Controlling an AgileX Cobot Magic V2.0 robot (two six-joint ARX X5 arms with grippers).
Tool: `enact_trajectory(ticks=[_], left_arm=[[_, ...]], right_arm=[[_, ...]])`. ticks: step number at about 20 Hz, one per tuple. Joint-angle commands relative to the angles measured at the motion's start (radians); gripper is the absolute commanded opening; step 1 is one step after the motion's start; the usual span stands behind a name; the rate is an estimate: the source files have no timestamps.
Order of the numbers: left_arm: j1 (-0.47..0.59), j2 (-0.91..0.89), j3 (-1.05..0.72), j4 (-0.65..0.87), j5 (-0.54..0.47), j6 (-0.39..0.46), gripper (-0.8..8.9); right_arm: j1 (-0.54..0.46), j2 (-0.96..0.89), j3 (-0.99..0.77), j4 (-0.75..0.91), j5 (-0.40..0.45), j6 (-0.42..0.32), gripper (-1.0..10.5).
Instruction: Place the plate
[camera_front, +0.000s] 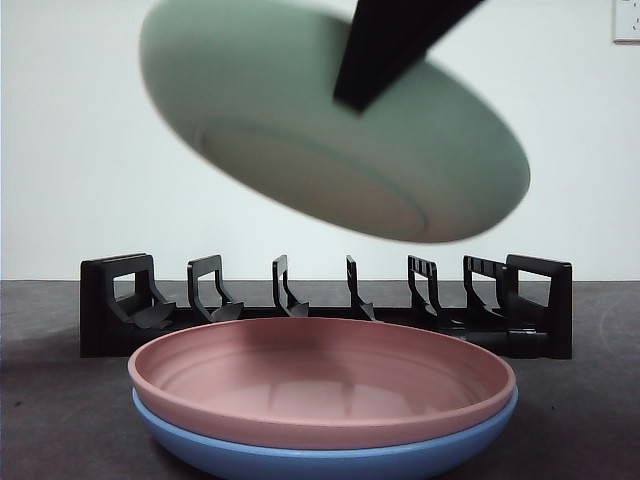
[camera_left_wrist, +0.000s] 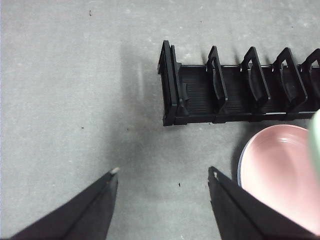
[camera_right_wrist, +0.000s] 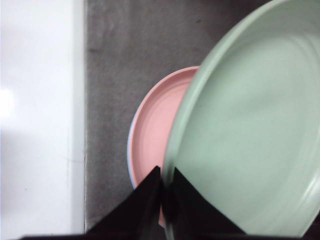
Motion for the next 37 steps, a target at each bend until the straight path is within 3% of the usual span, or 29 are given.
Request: enact_trajectory(ticks=[1, 7, 13, 16, 19, 23, 26, 29, 34, 37], left_arm=[[-0.002, 0.005, 0.019, 0.010, -0.005, -0.012, 2.80], [-0.002, 0.005, 0.019, 0.011, -0.005, -0.012, 2.80], [-0.002, 0.005, 0.019, 0.010, -0.005, -0.012, 2.80], [-0.002, 0.005, 0.019, 0.010, -0.005, -0.012, 2.80], [-0.002, 0.005, 0.019, 0.011, -0.005, -0.012, 2.80], [-0.002, 0.006, 0.019, 0.013, -0.005, -0.012, 2.80], [-0.002, 0.006, 0.019, 0.027, -0.005, -0.011, 2.80], [-0.002, 0.009, 0.019, 0.064, -0.005, -0.011, 2.80], [-0.002, 0.021, 0.019, 0.146, -0.006, 0.070, 2.80], [-0.002, 0.034, 0.019, 0.189, -0.005, 0.071, 2.80]], right_arm=[[0.013, 0.069, 0.007, 0.000, -0.003, -0.019, 0.2], [0.012, 0.240, 0.007, -0.014, -0.050, -0.019, 0.2], [0.012, 0.298, 0.007, -0.014, -0.061, -0.018, 0.2], [0.012, 0.297, 0.008, -0.003, -0.076, -0.010, 1.5], [0.012, 0.293, 0.023, 0.009, -0.075, 0.054, 2.9], [-0.028, 0.192, 0.073, 0.065, -0.071, 0.188, 2.9], [-0.164, 0.084, 0.073, 0.117, -0.060, 0.248, 2.9], [-0.397, 0.009, 0.073, 0.132, -0.072, 0.244, 2.9], [-0.820, -0.012, 0.073, 0.179, -0.239, 0.187, 2.9], [-0.998, -0.012, 0.073, 0.285, -0.336, 0.191, 2.9]])
